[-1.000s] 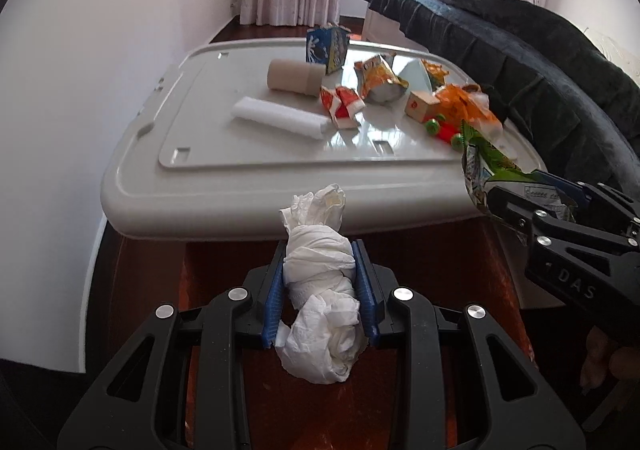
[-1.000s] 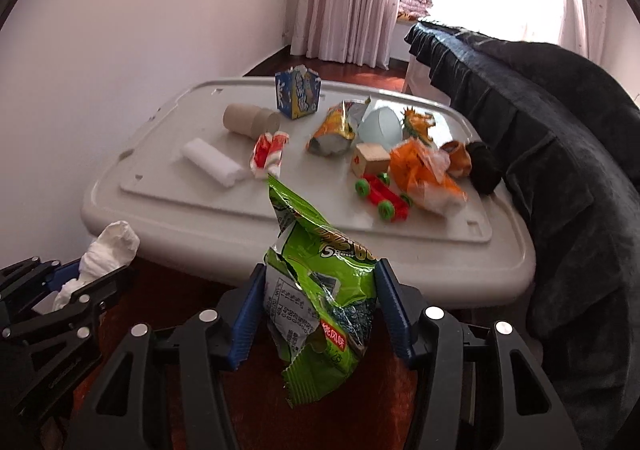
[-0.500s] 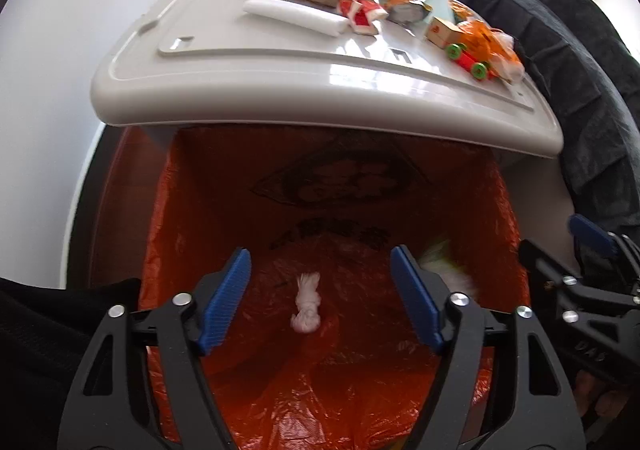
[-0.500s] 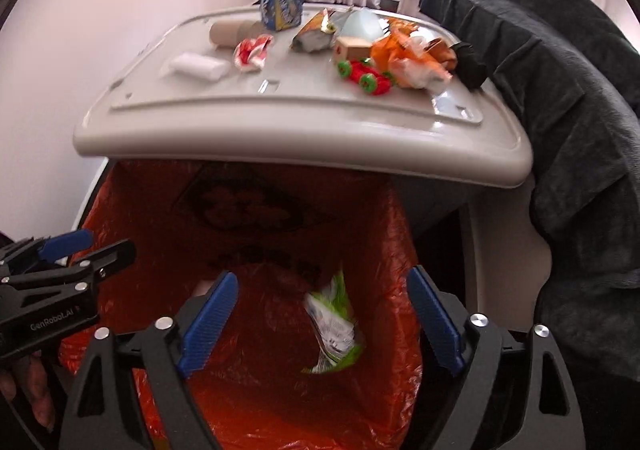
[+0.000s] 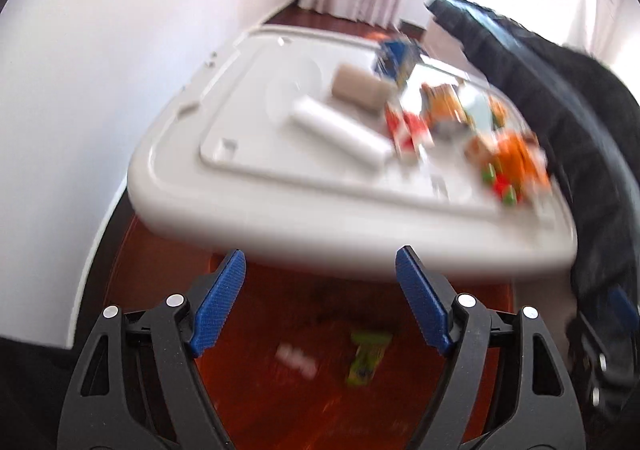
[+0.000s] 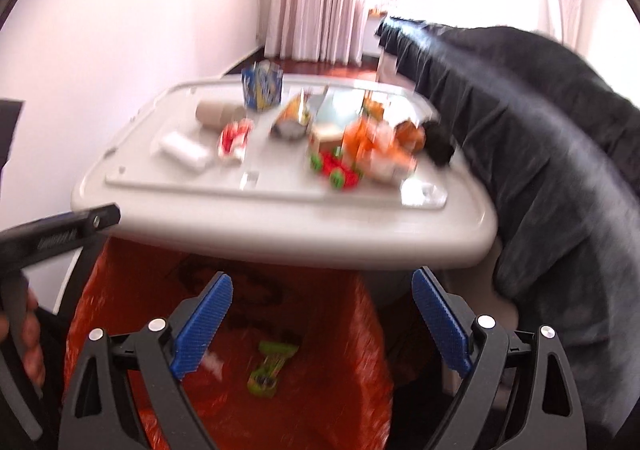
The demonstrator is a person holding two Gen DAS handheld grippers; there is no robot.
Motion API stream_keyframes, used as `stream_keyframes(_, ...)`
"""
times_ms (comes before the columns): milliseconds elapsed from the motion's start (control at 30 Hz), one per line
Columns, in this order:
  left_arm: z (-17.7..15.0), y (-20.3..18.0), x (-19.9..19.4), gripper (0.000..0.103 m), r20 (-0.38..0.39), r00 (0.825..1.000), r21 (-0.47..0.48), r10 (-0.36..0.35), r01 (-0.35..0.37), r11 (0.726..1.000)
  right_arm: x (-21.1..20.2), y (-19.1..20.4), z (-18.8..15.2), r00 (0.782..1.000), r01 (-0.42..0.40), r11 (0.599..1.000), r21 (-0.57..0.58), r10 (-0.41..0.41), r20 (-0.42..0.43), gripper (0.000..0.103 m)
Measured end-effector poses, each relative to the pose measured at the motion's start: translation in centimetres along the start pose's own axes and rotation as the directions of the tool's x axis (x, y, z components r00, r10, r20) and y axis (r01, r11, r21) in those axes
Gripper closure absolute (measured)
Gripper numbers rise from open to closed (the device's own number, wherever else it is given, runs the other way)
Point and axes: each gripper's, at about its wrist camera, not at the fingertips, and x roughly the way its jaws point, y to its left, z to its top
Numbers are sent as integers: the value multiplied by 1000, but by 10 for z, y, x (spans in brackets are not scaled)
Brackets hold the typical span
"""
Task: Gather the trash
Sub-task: 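Release the tissue into the bin with the left tool while the right tool drops the green bag, then grasp the white foam tube with the left tool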
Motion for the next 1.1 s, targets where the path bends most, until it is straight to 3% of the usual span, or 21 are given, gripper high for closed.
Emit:
stream_keyframes(167,44,-9,30,27,15,999,-71,35,-34,997,0,-6,29,994,48,999,-18,-46,97,10)
stream_keyframes(367,81,-27,78,27,-16,998,-122,66,-68,990,9,-13,52,990,38,999,18,-40,136,10)
stream_keyframes(633,100,-34,125,27,-45,990,-156,130,-136,978,14,-22,59,980,32,999,36,-38,195,5)
stream_keyframes(833,99,-27,145,28,-50,977,-140,208,-213,967,23,-34,61,983,47,996,72,-59,171,5)
stream_keyframes(967,97,-27,143,58,-10,978,-82,210,-210,974,28,-38,62,983,66,994,85,-79,164,5)
stream_keyframes(1100,92,-25,134,72,15,987,-43,162,-162,986,35,-42,67,979,106,991,85,-119,168,5)
